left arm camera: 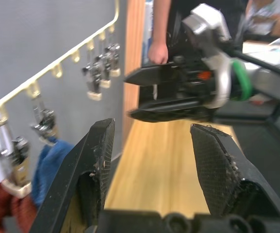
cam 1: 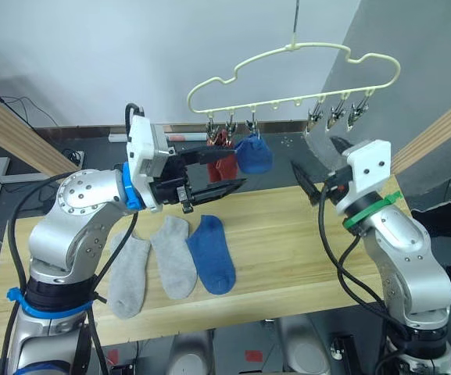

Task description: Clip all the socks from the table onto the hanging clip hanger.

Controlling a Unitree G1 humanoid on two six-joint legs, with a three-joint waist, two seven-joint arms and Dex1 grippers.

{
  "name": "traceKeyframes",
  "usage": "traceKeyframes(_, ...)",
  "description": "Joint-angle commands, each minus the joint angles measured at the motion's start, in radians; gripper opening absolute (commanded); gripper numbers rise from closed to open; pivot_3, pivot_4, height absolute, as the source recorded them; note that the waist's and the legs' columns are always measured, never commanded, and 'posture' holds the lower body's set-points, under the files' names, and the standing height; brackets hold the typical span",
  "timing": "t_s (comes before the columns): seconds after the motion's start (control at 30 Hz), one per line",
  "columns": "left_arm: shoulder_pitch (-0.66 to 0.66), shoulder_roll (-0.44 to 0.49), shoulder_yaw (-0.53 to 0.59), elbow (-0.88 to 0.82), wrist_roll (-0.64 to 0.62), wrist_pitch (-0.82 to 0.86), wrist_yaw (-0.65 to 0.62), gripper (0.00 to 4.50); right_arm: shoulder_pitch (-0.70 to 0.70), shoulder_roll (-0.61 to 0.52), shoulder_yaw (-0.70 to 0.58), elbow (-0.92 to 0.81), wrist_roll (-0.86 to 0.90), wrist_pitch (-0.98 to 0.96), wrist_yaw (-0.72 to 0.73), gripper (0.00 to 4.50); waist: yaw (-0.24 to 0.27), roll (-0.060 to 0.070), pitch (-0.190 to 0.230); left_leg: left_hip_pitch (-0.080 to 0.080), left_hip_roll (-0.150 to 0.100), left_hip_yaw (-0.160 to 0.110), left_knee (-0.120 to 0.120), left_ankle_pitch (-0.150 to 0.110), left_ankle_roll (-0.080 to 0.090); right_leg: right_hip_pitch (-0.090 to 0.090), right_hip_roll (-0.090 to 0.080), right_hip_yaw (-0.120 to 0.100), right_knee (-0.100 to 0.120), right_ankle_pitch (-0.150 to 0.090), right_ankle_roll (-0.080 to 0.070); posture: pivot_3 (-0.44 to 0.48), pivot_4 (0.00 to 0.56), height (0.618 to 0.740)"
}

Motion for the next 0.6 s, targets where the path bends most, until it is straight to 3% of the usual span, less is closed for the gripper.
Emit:
traceKeyframes(0.03, 0.009, 0.005, 0.021, -0.049, -0.031, -0.014, -0.011, 2.71, -0.028, 0.015, -0.015, -0.011, 0.013, 0.006, -0.032, 4.44, 0.001, 0.000, 0.000, 0.000, 0.000, 0.000, 0.000, 0.000, 0.000, 0.000, 0.000, 0.000, 0.000, 0.000, 0.000, -0.068, 0.395, 0.740)
traceKeyframes(0.37, 0.050, 0.006, 0.014, -0.034, 0.027, -0.079, -0.008, 2.71, -0.098, 0.066, 0.002, 0.032, 0.026, 0.026, -0.076, 4.44, 0.004, 0.000, 0.000, 0.000, 0.000, 0.000, 0.000, -0.001, 0.002, 0.000, 0.000, 0.000, 0.000, 0.000, 0.000, -0.068, 0.397, 0.740)
traceKeyframes(0.5, 0.070, 0.010, 0.011, -0.037, 0.033, -0.089, -0.008, 2.71, -0.105, 0.071, 0.006, 0.042, 0.027, 0.024, -0.085, 3.54, 0.004, 0.000, 0.000, 0.000, 0.000, 0.000, 0.000, -0.001, 0.002, 0.000, 0.000, 0.000, 0.000, 0.000, 0.000, -0.066, 0.394, 0.740)
traceKeyframes(0.6, 0.072, 0.005, 0.004, -0.037, 0.046, -0.102, -0.006, 2.71, -0.115, 0.073, 0.008, 0.055, 0.026, 0.021, -0.091, 3.54, 0.004, 0.000, 0.000, 0.000, 0.000, -0.001, 0.000, -0.001, 0.003, 0.000, 0.000, 0.000, 0.000, 0.000, 0.000, -0.066, 0.395, 0.740)
